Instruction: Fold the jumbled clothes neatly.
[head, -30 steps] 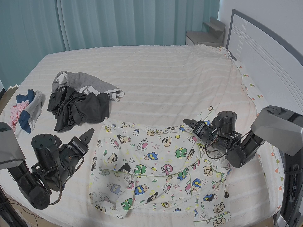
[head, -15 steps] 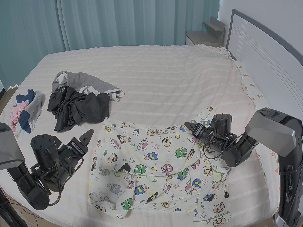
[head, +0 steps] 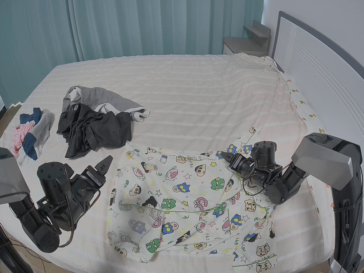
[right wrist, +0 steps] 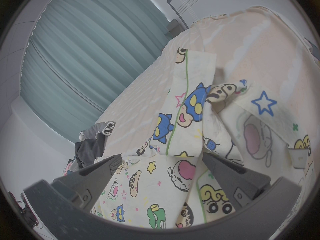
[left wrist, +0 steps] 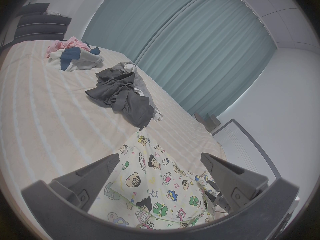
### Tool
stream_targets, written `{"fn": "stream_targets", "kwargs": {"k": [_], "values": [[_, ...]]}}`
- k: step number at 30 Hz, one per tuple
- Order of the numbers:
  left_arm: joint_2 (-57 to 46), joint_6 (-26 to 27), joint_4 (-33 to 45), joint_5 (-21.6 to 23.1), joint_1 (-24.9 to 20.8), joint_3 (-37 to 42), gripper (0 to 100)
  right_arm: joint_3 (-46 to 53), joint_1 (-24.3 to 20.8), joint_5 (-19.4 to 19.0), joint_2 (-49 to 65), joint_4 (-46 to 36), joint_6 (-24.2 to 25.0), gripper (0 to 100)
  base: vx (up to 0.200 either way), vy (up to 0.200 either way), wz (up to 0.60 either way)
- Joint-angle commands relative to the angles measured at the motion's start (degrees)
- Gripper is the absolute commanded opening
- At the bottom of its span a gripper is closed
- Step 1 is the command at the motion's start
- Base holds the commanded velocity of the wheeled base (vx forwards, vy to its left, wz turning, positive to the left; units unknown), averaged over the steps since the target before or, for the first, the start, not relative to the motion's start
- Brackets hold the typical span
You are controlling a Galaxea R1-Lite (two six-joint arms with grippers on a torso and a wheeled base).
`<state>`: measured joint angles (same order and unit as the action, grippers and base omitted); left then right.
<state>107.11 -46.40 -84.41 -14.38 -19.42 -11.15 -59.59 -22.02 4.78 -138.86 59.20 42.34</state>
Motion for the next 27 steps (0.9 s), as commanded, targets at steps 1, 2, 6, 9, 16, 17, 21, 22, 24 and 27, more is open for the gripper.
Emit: {"fn": "stream_targets", "kwargs": {"k": [1, 2, 6, 9, 16, 17, 21, 22, 24, 27], "values": [[0.56, -0.01, 0.03, -0.03, 0.00, -0.01, 100, -2.20, -0.13, 0.14, -1.76, 0.22, -0.06, 100, 0.000, 0.000, 0.00], [0.91, -0.01, -0.06, -0.03, -0.09, -0.01, 100, -3.69, -0.22, 0.06, -1.85, -0.22, -0.06, 100, 0.000, 0.000, 0.00], [1.97, -0.01, -0.06, -0.03, 0.00, -0.10, 100, -10.72, -0.22, 0.06, -3.43, -0.84, -0.77, 100, 0.000, 0.000, 0.00], [2.05, -0.01, -0.06, -0.12, 0.00, -0.10, 100, -16.09, -0.22, -0.03, -2.99, -3.83, -0.85, 100, 0.000, 0.000, 0.00], [2.14, -0.01, -0.06, -0.12, 0.17, -0.27, 100, -34.28, 0.22, -1.61, -3.78, -12.53, -0.85, 100, 0.000, 0.000, 0.00], [2.14, -0.01, -0.06, -0.12, 0.17, -0.27, 100, -37.44, 0.31, -1.70, -4.22, -13.67, -0.85, 100, 0.000, 0.000, 0.00], [2.14, -0.01, -0.06, -0.20, 0.61, -0.36, 100, -45.09, 0.48, -1.44, -5.72, -15.69, -0.94, 100, 0.000, 0.000, 0.00], [2.14, -0.01, -0.06, -0.20, 0.61, -0.45, 100, -45.18, 0.48, -1.44, -5.72, -15.69, -0.94, 100, 0.000, 0.000, 0.00], [2.14, -0.01, -0.06, -0.20, 0.79, -0.54, 100, -44.74, 0.48, -1.09, -5.37, -15.69, -1.12, 100, 0.000, 0.000, 0.00], [2.23, -0.01, -0.06, -0.20, 0.87, -0.54, 100, -43.24, 1.36, -1.00, -5.19, -15.78, -2.44, 100, 0.000, 0.000, 0.00]]}}
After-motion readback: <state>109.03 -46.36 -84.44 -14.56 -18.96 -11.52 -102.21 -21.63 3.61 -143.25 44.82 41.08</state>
